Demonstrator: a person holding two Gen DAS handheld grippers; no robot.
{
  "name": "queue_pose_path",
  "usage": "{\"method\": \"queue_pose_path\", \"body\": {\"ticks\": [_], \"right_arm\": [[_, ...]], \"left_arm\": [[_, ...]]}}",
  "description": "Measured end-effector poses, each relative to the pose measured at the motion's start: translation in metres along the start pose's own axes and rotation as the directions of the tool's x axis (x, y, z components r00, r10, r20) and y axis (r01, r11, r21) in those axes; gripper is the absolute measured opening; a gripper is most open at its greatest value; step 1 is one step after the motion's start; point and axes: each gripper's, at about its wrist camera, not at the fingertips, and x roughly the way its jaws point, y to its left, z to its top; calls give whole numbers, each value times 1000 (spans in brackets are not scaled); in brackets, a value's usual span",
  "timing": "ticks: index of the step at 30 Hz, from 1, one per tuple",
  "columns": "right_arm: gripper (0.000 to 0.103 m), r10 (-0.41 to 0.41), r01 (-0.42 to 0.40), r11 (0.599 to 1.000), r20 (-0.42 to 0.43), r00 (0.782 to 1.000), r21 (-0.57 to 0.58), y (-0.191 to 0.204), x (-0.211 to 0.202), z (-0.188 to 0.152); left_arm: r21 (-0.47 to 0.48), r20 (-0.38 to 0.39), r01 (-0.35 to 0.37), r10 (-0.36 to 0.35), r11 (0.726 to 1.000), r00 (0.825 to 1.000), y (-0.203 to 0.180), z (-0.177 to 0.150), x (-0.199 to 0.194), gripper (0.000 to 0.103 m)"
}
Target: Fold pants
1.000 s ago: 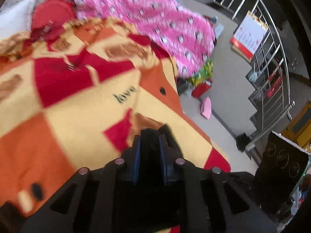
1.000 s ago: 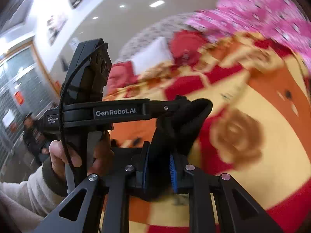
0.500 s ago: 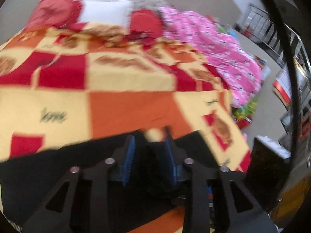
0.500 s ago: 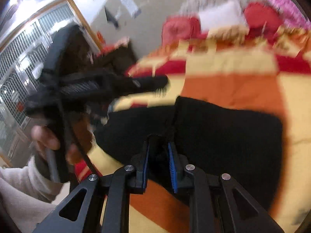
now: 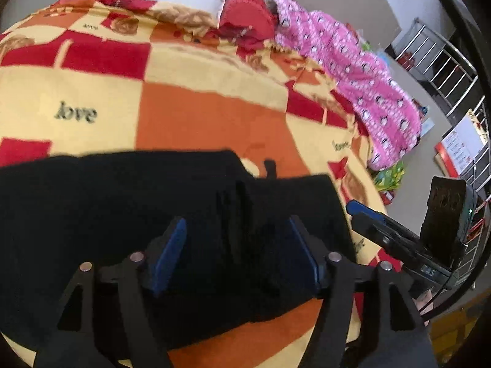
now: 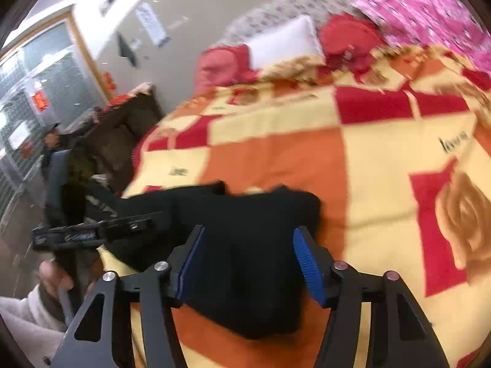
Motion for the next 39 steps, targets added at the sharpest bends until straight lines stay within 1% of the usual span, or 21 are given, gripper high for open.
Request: {"method": "queue_pose_path", "body": {"ticks": [1, 3, 4, 5, 6, 7, 9, 12, 13, 15, 17, 19, 20, 21, 23, 28, 30, 31, 34, 36, 39], "right_arm": [[49, -5, 6, 1000, -9, 1000, 11, -5, 4, -1], [49, -14, 15, 1000, -13, 1000, 22, -12, 11, -5], [49, -17, 17, 999, -15, 1000, 29, -15, 14, -5], [49, -17, 18, 999, -16, 1000, 36, -17, 14, -8], [49, -15, 16, 999, -16, 1000, 41, -21, 14, -8], [48, -17, 17, 999, -14, 1000, 43, -20, 12, -6], [47, -17, 17, 999, -2, 1000, 27, -14, 5, -4], [47, 12, -10, 1000, 38, 999, -29, 8, -9, 4], [47, 19, -17, 999, 45, 999, -44, 14, -10, 6], [47, 27, -24, 996, 46, 999, -81, 25, -7, 11], [47, 16, -13, 994, 19, 1000, -112, 33, 7, 12], [46, 2, -4, 992, -17, 1000, -125, 36, 25, 10], [44, -1, -3, 992, -31, 1000, -124, 35, 31, 8], [44, -8, 2, 993, -52, 999, -118, 33, 41, 6], [43, -19, 12, 994, -66, 998, -106, 30, 52, 3], [45, -28, 20, 994, -69, 997, -110, 32, 52, 7], [45, -28, 22, 994, -57, 998, -110, 34, 40, 6], [46, -30, 25, 993, -48, 998, -116, 35, 32, 4], [46, -47, 40, 990, -43, 998, -137, 41, 17, -1], [46, -54, 47, 987, -46, 997, -151, 44, 11, -6], [47, -68, 56, 984, -63, 996, -168, 48, 10, -16]], "left_arm": [[-5, -18, 4, -4, 1000, 1000, -2, -2, 8, 66], [-2, -5, -13, 13, 1000, 1000, -5, -6, 13, 66], [6, 14, -23, 23, 1000, 1000, -8, -6, 14, 59], [17, 14, -23, 22, 1000, 1000, -10, -5, 15, 33], [36, -10, -24, 24, 999, 1000, -14, -2, 18, 19], [42, -30, -18, 20, 999, 999, -15, -1, 20, 13], [43, -14, -9, 10, 999, 1000, -16, 4, 13, 12], [61, 33, 1, -3, 998, 999, -17, 11, -8, 11], [72, 59, -5, 1, 997, 998, -16, 13, -19, 11], [70, 70, -25, 20, 997, 997, -14, 13, -24, 11], [61, 47, -47, 44, 997, 998, -7, 6, -20, 11], [56, 41, -95, 93, 994, 995, 0, -3, -12, 12], [57, 42, -116, 114, 992, 993, 3, -6, -8, 12], [52, 41, -124, 122, 991, 992, 6, -7, -4, 12], [23, 38, -113, 112, 993, 993, 13, -8, 2, 12], [52, 52, -152, 149, 987, 987, 5, -4, 2, 16], [59, 64, -160, 156, 985, 986, 3, -6, -3, 19], [63, 79, -173, 168, 983, 983, 1, -7, -8, 24], [57, 116, -205, 198, 977, 973, 0, -11, -19, 51], [41, 137, -199, 191, 979, 972, 2, -14, -26, 52], [40, 135, -218, 211, 975, 968, 2, -18, -26, 52]]}}
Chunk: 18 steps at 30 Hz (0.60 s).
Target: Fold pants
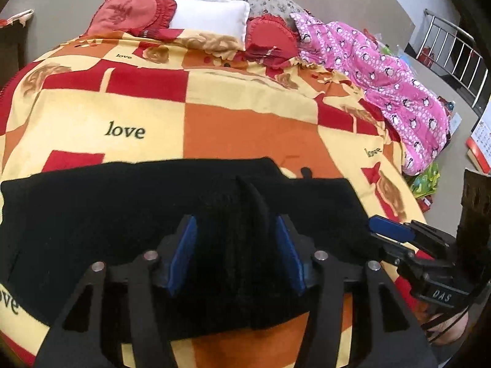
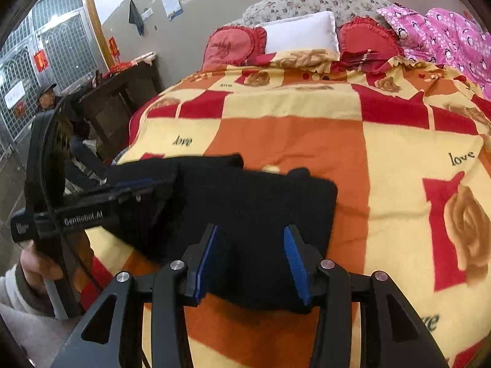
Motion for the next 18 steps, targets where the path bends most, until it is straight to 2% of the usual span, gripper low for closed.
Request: {"method": "queue_pose_path", "body": {"ticks": [5, 8, 14, 18], "right_arm": [[47, -27, 27, 1000, -3, 1000, -9, 2, 9, -9], [47, -26, 26, 1000, -7, 1000, -10, 2, 12, -8], [47, 14, -14, 1000, 2, 1000, -5, 7, 3, 5], [47, 12, -12, 999, 12, 1000, -33, 16, 6, 15]], "left_arm": [[0, -28, -37, 37, 999, 999, -1, -13, 13, 52], [19, -3, -61, 61, 998, 998, -5, -16, 13, 54], [4, -6, -58, 58, 998, 998, -2, -15, 9, 54], [2, 4, -67, 67, 998, 998, 0, -14, 3, 54]]}}
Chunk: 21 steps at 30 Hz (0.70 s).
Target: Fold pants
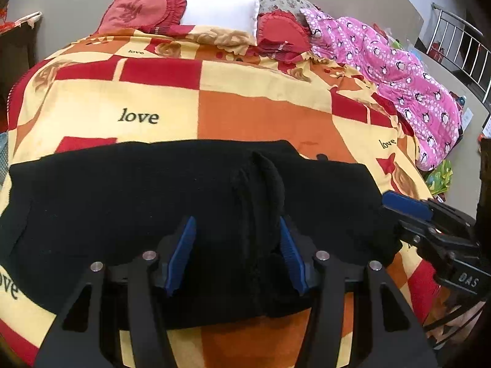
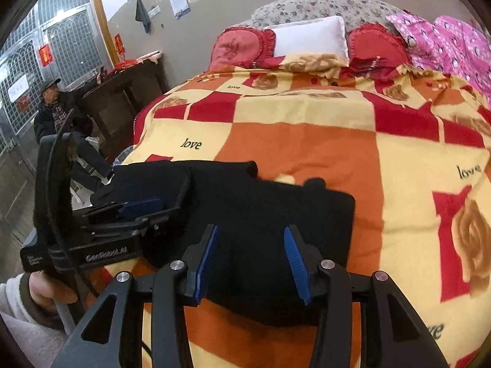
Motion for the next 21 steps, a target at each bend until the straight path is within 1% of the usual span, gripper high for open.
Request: {"method": "queue_pose_path", "body": {"ticks": [7, 12, 14, 16, 21], "right_arm": [[47, 32, -34, 999, -35, 999, -41, 20, 28, 12], [47, 58, -62, 996, -62, 996, -67, 36, 49, 16], [48, 66, -72, 995, -89, 994, -64, 38, 61, 15], [48, 52, -59, 996, -94, 994, -73, 41, 70, 13], [49, 54, -60, 996, -94, 994, -69, 43, 63, 16]], "left_arm": [[-6, 32, -44, 44, 999, 999, 10, 0, -11, 54], [-39, 36, -62, 63, 997, 997, 25, 0, -15, 54], [-54, 32, -64, 66, 996, 997, 30, -1, -15, 54], [-60, 29, -68, 70, 996, 997, 33, -2, -16, 54], [-67, 35, -71, 73, 995, 997, 38, -4, -22, 54]]}}
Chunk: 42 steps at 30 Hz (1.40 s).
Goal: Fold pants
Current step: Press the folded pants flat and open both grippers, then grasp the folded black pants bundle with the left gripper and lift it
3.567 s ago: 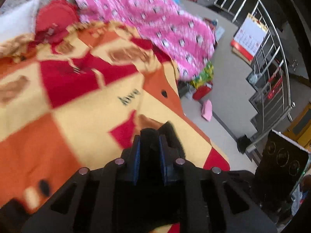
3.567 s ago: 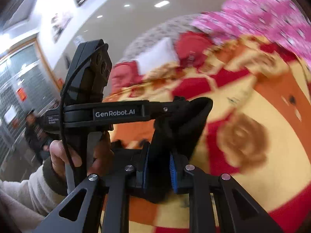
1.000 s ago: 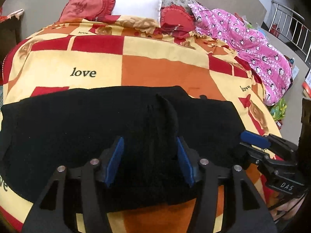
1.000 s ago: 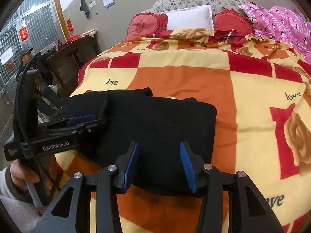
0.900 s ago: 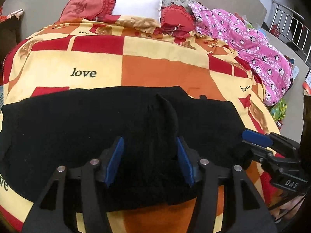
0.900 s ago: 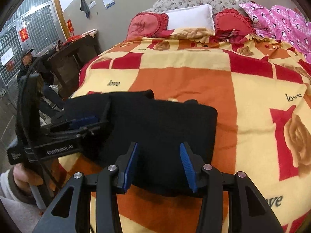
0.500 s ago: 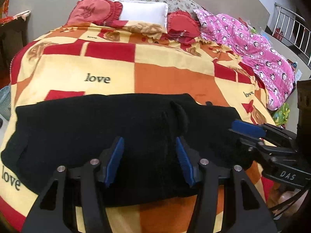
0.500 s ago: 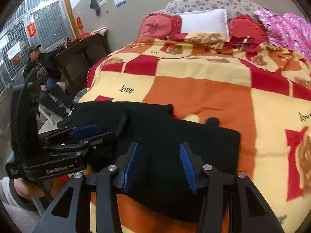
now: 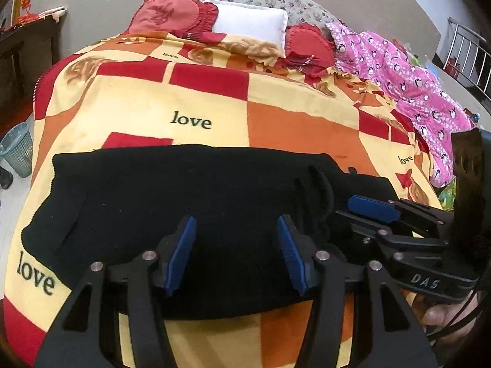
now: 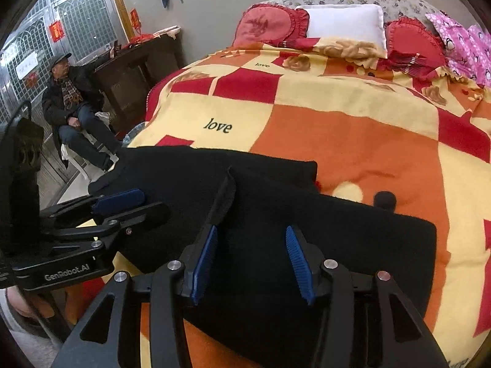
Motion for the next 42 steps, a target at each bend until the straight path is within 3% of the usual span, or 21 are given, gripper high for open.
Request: {"method": "queue_pose_path", "body": {"ticks": [8, 16, 22, 30, 34, 37, 42], "right_arm": [[51, -2, 3, 1000, 16, 1000, -18, 8, -12, 2], [53, 1, -1, 1000, -15, 1000, -12, 8, 2, -2], [53, -2, 2, 1000, -17, 1000, -19, 9, 4, -1], [60, 10, -10, 999, -2, 1000, -48, 19, 1, 11], [71, 41, -39, 996, 16, 999, -80, 30, 3, 26], [80, 91, -88, 989, 27, 995, -119, 44, 12, 42], [84, 186, -186, 964, -20, 982, -192, 82, 46, 72]], "left_arm": [[-29, 7, 4, -4, 1000, 1000, 9, 1, -6, 58], [-51, -11, 11, -11, 999, 1000, 16, -2, -6, 60], [-100, -7, 41, -42, 994, 999, 30, -4, -14, 72], [-175, 11, 50, -49, 983, 999, 61, -11, -37, 75], [-224, 28, 59, -55, 973, 998, 85, -21, -51, 76], [-271, 25, 37, -31, 962, 999, 100, -31, -58, 86], [-345, 28, 23, -14, 938, 1000, 123, -40, -60, 86]]}}
